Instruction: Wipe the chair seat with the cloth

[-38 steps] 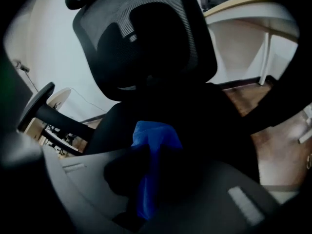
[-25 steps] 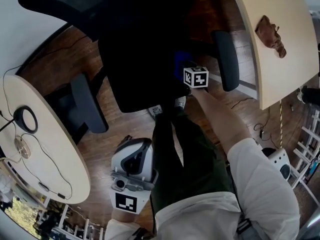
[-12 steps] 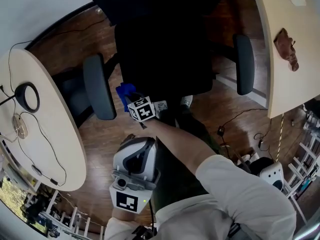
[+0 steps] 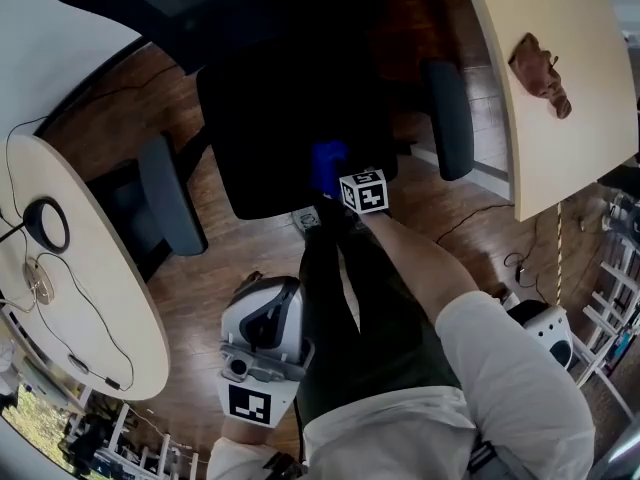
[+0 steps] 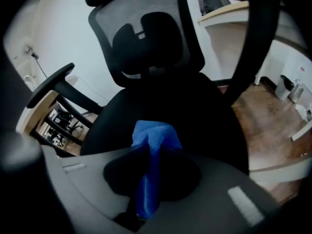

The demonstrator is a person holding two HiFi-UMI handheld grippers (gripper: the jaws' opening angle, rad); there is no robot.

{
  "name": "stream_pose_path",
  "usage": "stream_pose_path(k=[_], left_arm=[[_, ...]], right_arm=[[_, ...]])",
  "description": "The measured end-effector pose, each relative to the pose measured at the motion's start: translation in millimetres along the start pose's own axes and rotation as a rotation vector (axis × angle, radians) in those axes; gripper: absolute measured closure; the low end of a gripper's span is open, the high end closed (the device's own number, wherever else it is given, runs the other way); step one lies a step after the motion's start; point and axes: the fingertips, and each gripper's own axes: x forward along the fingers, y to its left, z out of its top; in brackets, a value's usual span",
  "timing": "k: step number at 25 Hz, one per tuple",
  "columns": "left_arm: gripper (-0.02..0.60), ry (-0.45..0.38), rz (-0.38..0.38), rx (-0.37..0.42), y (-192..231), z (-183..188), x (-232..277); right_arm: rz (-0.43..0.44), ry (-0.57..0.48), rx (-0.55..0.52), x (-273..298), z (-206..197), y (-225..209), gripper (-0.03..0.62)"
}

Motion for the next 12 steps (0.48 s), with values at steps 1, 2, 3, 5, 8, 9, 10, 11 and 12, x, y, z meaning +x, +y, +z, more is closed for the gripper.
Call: stream_pose_path(k=[1,2,3,5,8,9,10,11,12], left_arm=[[0.569,0.005,-0.007,-0.003,-4,-2,4],[0.569,0.008,-0.015,-0.007,-8,-4,8],[0.569,0.009,-0.023,-0.011,-11,-5,11],[0.569,0.007,-0.035,-0.02,-16,-7,16],[0.569,0.011,-0.035,-0.022,-19,-11,18],[0.569,0.015,-0.029,-0.016,-19,-13,19],[0.569,0.019,-0.023,-0.01,-20,-14,21],[0.569,0.023,-0.019,-0.006,-20,-14,22],[0.569,0.027,-0.017,-0.006,-21,-12,23]], right_arm=[[-0.02,-0.008,0.004,-11,0,-22,0.539],[-0.039,-0.016,0.005,-23,-2,-43,0.539],[-0.058,-0.023,0.008,-34,-3,-64,0.539],[-0.1,-0.037,0.02,-56,-7,-100,0.539],[-0.166,-0.034,0.014,-75,-15,-131,0.539],[-0.178,-0.031,0.004,-76,-15,-133,0.539],[-0.181,-0.035,0.0,-74,-13,-130,0.54],[-0.177,-0.043,-0.001,-72,-8,-123,0.54],[-0.165,-0.056,-0.005,-70,-1,-110,0.54]])
